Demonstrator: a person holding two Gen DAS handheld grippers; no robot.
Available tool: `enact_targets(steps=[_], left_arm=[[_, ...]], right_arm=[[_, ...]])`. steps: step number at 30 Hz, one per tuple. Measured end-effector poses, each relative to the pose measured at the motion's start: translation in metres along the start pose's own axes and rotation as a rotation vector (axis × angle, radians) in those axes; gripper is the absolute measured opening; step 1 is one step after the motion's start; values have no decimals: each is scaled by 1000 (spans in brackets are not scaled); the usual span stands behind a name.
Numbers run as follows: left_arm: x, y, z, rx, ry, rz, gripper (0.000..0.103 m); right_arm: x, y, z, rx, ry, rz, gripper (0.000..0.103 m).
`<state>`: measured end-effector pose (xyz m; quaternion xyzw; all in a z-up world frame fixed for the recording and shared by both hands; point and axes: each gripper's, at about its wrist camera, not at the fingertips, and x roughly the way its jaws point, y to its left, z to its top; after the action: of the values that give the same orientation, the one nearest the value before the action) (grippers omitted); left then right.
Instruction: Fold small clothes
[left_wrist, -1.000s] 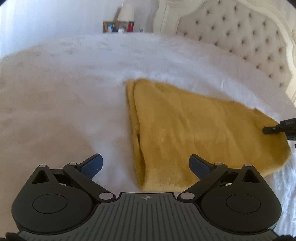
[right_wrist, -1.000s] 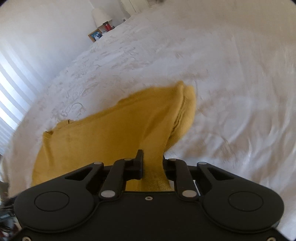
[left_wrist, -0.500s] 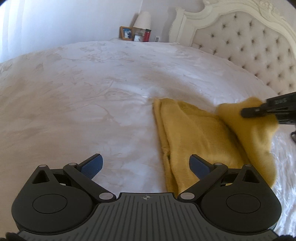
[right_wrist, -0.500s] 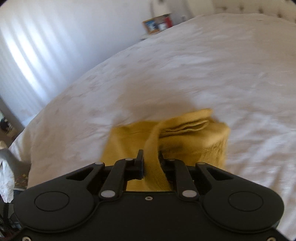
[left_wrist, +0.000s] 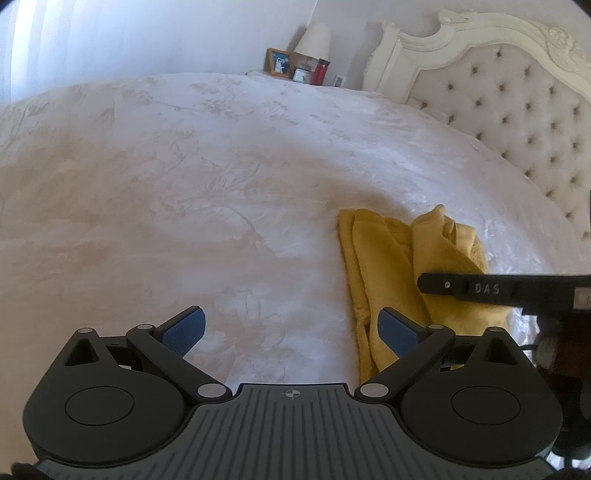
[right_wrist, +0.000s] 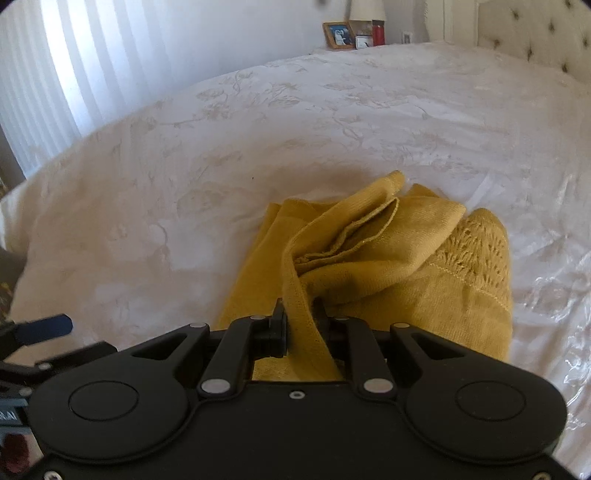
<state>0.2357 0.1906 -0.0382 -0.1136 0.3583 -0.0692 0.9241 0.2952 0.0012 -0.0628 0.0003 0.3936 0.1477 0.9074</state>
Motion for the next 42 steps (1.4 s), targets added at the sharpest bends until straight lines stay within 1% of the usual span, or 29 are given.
enact_targets(steps=[1,2,4,6,8,10,12,14,17,19,21,23,25,27,31,33,37,40,42], left_arm=[[1,1,0,-2,3,-1,101],[2,0,-1,-4,8,-1,101],[4,1,-2,-7,17,-2,101],[5,1,-4,-13,24,-1,101],[7,2,-5,-16,30,-3,101],[7,2,-5,-14,32,-2,101],[7,2,-6,-14,31,-1,101],[8,2,-6,-15,32,-1,101],[8,3,-5,-19,37,-6,101],[8,4,-5,-19,36,-15,101],[7,4,-4,-19,32,-23,101],[6,5,-3,-17,27,-30,101],[6,3,-4,-15,24,-36,101],[6,3,-4,-12,30,-52,101],[8,2,0,-16,47,-120,101],[10,2,1,-24,51,-115,101],[14,2,4,-31,82,-90,101],[14,0,9,-18,102,-87,101],[13,-3,14,-7,101,-81,101]], right_arm=[[3,3,0,-3,3,4,24],[4,4,-1,-2,4,11,28],[4,7,-2,6,1,51,32],[2,7,-4,20,-4,119,43],[-2,4,-5,46,-17,182,44],[-8,-3,-6,80,-41,226,43],[-15,-11,-8,116,-68,249,43],[-25,-21,-11,151,-98,256,43],[-39,-34,-17,171,-135,234,44],[-49,-39,-25,159,-156,212,51],[-56,-42,-32,140,-169,199,69],[-63,-42,-42,120,-184,184,73],[-61,-38,-48,82,-176,161,78],[-56,-35,-54,36,-165,141,79],[-41,-24,-61,-39,-136,156,80],[-38,-13,-63,-109,-142,158,80],[-40,6,-72,-214,-173,194,79],[-39,25,-79,-332,-193,188,75],[-38,37,-82,-392,-201,174,64]])
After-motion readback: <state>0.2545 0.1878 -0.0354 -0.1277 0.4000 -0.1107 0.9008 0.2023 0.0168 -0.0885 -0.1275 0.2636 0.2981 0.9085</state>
